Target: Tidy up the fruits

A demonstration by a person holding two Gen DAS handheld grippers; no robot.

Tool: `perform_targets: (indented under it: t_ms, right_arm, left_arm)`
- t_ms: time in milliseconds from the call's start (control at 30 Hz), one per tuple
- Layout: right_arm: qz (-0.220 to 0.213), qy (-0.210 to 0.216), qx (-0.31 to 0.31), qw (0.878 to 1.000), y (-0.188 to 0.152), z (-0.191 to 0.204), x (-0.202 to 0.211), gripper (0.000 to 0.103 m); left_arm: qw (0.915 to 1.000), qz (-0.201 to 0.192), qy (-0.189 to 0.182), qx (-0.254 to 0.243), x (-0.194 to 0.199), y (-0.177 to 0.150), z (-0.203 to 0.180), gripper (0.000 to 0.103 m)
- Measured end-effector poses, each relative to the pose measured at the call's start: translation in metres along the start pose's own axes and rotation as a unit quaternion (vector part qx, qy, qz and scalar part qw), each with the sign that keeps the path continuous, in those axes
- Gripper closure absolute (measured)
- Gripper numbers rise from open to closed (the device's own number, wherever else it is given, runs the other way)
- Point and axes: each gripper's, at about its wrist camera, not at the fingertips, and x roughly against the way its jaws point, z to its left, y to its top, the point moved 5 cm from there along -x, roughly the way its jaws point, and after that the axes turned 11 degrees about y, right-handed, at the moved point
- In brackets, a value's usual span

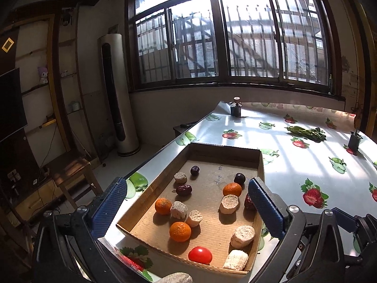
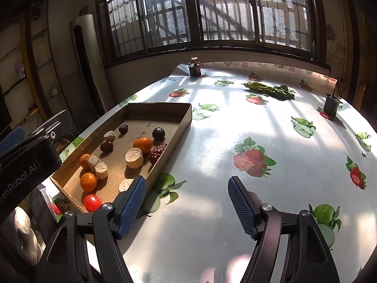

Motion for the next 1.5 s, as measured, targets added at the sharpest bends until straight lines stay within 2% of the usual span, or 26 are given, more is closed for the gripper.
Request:
perform_targets:
  t_ms: [133,467,1500]
  right_arm:
    - [-0.001,-0.002,0.001,1.0,-0.001,0.0,0.001,0.024]
    - [0.004,-0.005,0.001,1.0,-0.003,-0.001,-0.004,0.023]
    - [0.026,-0.014,0.018,0.999,-0.009,0.006,-0.02,0.021]
  left_arm:
    - [0.9995,0.019,-0.025,0.005,-0.005,-0.004,-0.002,0.0]
    - [0.996,0.074,-0.048,0.018,-0.026,-0.018,-0.003,0.0]
    - [0.9849,0.142,-0.095,0.028,-0.053,-0.037,-0.006,0.0]
